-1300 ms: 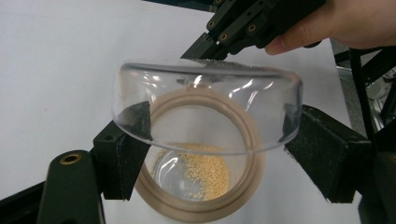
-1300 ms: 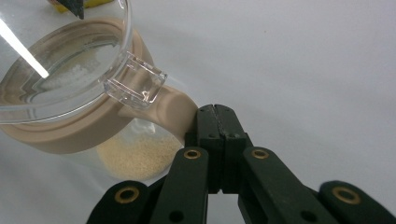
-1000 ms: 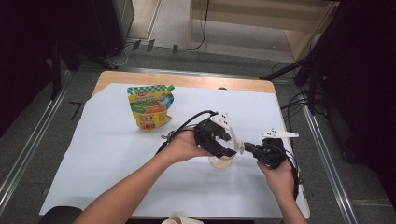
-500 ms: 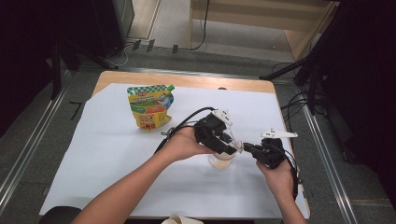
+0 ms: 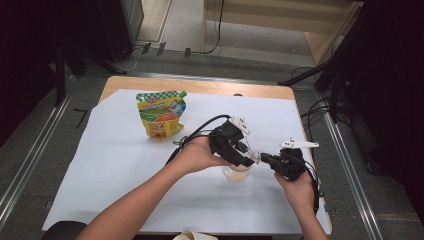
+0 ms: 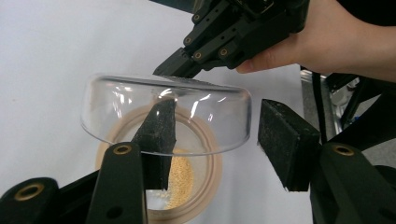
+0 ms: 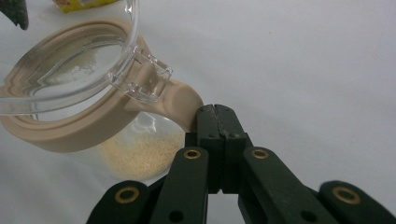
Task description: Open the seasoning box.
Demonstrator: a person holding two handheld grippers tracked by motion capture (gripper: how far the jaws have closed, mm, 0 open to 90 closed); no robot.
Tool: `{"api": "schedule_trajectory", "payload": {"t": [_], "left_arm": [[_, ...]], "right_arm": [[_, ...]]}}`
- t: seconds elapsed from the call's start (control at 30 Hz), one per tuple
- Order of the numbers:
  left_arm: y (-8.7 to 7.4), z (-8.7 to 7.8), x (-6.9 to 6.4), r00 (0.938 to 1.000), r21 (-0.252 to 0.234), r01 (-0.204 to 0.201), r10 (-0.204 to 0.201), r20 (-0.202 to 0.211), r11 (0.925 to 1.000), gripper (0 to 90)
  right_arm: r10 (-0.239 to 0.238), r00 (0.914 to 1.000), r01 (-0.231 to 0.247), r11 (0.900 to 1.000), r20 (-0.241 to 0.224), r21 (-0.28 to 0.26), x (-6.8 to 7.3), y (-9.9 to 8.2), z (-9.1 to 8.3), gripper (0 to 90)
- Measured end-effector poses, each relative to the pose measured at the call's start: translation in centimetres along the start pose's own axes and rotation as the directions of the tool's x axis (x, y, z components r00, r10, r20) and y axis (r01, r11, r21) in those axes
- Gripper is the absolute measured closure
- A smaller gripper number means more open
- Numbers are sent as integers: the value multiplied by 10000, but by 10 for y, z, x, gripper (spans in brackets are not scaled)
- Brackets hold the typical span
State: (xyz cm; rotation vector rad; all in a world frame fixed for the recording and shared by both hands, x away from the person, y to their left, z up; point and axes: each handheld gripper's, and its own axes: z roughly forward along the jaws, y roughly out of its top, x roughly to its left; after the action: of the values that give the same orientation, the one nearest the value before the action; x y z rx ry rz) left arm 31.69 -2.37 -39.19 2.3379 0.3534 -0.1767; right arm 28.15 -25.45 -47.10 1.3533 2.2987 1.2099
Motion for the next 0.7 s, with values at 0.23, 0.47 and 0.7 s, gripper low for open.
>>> {"api": "schedule_trajectory", "payload": {"t": [0.23, 0.47, 0.7], "left_arm": [[-3, 1, 0, 9998, -85, -84, 83, -196, 9999, 544], [5, 2, -2, 9989, 117, -169, 174, -437, 9998, 533], [4, 8, -5, 9968, -33, -330, 326, -736, 9995, 457]], "right_arm": [[39, 10000, -39, 10000, -31, 8, 0, 0, 1, 900], [37, 10000, -37, 10000, -34, 16, -1, -1, 1, 900], [114, 9999, -115, 9999, 60, 48, -3, -2, 1, 900]]}}
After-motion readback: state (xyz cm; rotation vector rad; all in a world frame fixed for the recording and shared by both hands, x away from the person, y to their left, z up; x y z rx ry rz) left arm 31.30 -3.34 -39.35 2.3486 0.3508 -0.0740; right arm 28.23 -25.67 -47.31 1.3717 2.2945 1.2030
